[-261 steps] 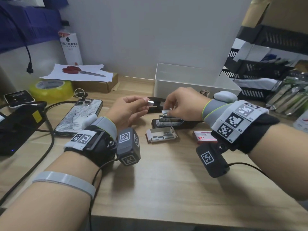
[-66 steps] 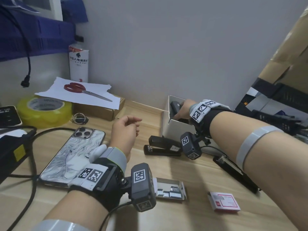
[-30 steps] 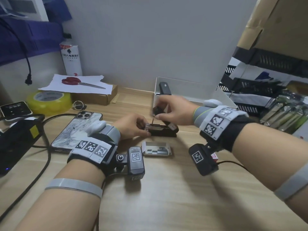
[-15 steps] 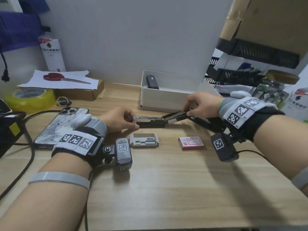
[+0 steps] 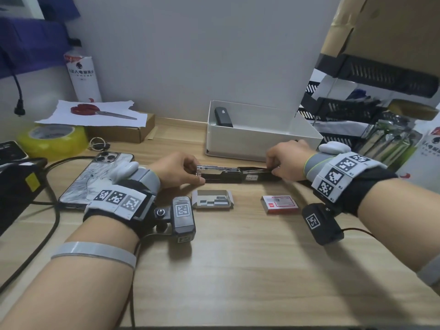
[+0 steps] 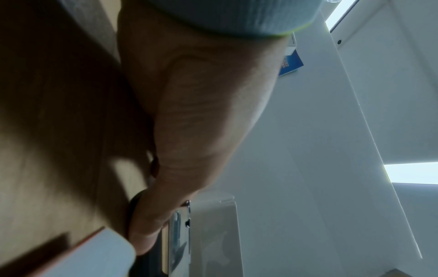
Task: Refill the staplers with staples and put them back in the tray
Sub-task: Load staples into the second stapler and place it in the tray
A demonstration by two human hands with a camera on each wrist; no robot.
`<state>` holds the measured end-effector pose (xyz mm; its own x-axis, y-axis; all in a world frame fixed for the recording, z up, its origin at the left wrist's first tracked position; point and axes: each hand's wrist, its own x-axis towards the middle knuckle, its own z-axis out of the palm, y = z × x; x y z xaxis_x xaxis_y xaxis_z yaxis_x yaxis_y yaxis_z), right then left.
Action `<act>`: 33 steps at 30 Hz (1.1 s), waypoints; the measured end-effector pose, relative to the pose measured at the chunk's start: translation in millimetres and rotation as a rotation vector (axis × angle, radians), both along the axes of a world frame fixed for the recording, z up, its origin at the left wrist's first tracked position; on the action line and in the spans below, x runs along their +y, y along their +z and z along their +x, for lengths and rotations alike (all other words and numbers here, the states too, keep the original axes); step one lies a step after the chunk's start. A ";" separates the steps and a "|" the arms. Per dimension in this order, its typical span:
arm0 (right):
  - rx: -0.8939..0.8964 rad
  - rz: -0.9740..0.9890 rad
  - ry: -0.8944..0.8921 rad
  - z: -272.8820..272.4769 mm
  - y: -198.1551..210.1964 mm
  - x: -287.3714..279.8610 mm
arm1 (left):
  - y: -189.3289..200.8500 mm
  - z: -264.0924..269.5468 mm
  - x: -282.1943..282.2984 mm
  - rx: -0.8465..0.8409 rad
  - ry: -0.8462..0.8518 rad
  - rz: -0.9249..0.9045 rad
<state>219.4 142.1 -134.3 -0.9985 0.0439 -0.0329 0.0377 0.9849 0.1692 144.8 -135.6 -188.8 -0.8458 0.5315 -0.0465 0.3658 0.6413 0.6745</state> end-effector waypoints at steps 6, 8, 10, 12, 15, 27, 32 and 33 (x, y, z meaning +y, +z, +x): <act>0.083 -0.374 0.318 20.8 7.2 -52.7 | 3.0 -1.8 -6.4 -0.052 0.014 0.143; -0.050 -0.406 0.369 28.4 4.7 -75.1 | 7.1 0.4 -9.2 -0.065 -0.017 0.262; -0.119 -0.380 0.388 28.5 -2.8 -87.9 | 13.5 6.4 -10.4 -0.083 -0.090 0.287; -0.148 -0.339 0.378 26.9 -9.7 -92.0 | 19.5 12.3 -9.2 -0.129 -0.170 0.219; -0.158 -0.317 0.366 25.8 -13.8 -92.8 | 24.2 17.2 -6.6 -0.152 -0.245 0.021; -0.172 -0.342 0.386 28.1 -16.5 -93.5 | 22.0 26.7 13.9 -0.032 -0.316 -0.278; -0.145 -0.391 0.374 29.1 -16.4 -89.9 | 21.8 27.0 13.8 -0.064 -0.302 -0.274; -0.137 -0.400 0.365 29.1 -16.5 -88.9 | 22.3 27.4 13.1 -0.085 -0.303 -0.249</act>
<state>248.6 53.2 -150.8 -0.9320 -0.3465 -0.1066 -0.3139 0.9184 -0.2409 172.2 -122.6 -166.5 -0.6399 0.7200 -0.2686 0.5130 0.6605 0.5482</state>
